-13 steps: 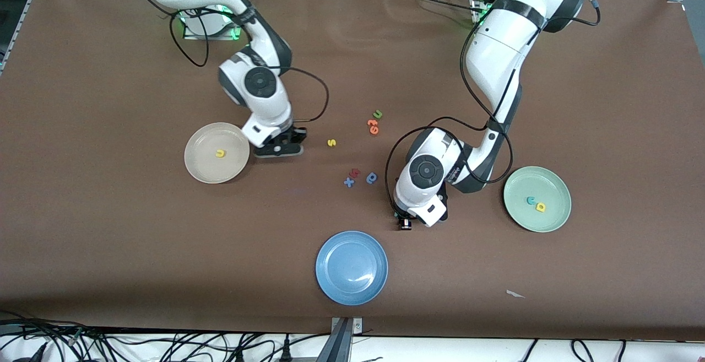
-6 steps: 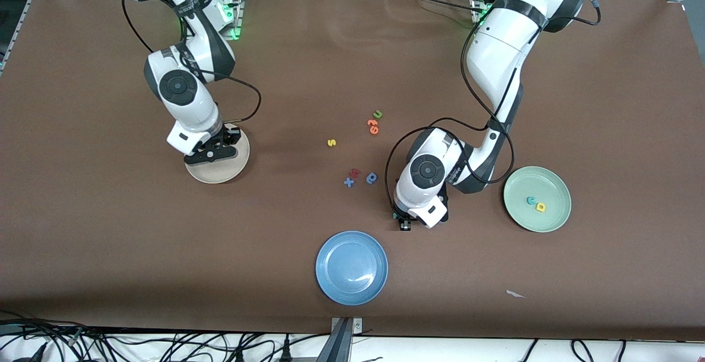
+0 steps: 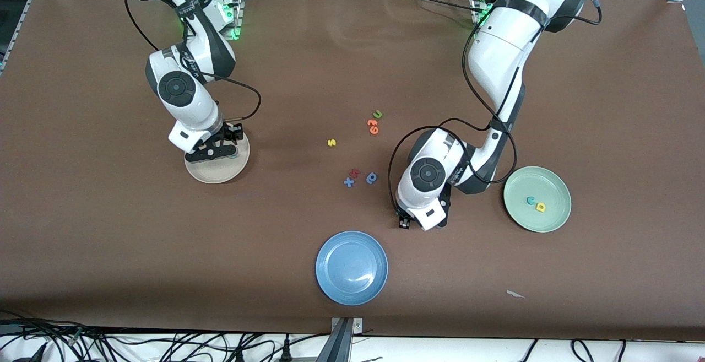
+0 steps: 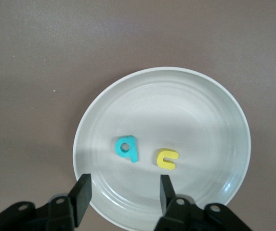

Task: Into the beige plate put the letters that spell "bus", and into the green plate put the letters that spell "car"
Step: 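Place the cyan a on the white plate while the left gripper carries its letter, then place the cyan letter on the green plate while the right gripper grasps yellow s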

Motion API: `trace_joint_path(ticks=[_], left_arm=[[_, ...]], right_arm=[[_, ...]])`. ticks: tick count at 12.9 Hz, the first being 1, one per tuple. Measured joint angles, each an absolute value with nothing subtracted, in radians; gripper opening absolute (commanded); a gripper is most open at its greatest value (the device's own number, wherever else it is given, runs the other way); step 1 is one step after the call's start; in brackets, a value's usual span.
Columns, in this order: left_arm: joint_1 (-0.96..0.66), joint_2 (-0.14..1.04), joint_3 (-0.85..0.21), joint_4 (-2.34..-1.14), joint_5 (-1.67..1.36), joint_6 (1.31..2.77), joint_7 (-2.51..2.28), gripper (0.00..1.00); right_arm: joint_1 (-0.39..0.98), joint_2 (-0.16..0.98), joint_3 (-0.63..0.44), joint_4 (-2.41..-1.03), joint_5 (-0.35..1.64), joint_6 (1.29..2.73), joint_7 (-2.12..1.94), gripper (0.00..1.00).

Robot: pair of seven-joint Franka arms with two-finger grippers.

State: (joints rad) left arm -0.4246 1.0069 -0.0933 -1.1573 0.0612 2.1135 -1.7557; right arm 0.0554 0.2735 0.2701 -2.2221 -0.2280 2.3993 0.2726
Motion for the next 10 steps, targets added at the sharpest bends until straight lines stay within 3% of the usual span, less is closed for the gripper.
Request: trace_joint_path(ticks=[3,5,10], left_arm=[[-0.371,0.968,-0.096,-1.150,0.051,1.947,-1.358,0.00],[-0.322,0.932,-0.096,-1.150,0.050,1.851,-1.084,0.00],[-0.157,0.859,-0.087,-1.151,0.068,1.637,-0.339,0.00]], right_arm=[[0.056,0.274,0.309,-2.222,-0.195,2.408,0.327,0.73],[0.069,0.288,0.351,-2.221,-0.192,2.452,0.430,0.86],[0.232,0.393,0.371,-2.110,-0.192,2.504,0.694,0.94]])
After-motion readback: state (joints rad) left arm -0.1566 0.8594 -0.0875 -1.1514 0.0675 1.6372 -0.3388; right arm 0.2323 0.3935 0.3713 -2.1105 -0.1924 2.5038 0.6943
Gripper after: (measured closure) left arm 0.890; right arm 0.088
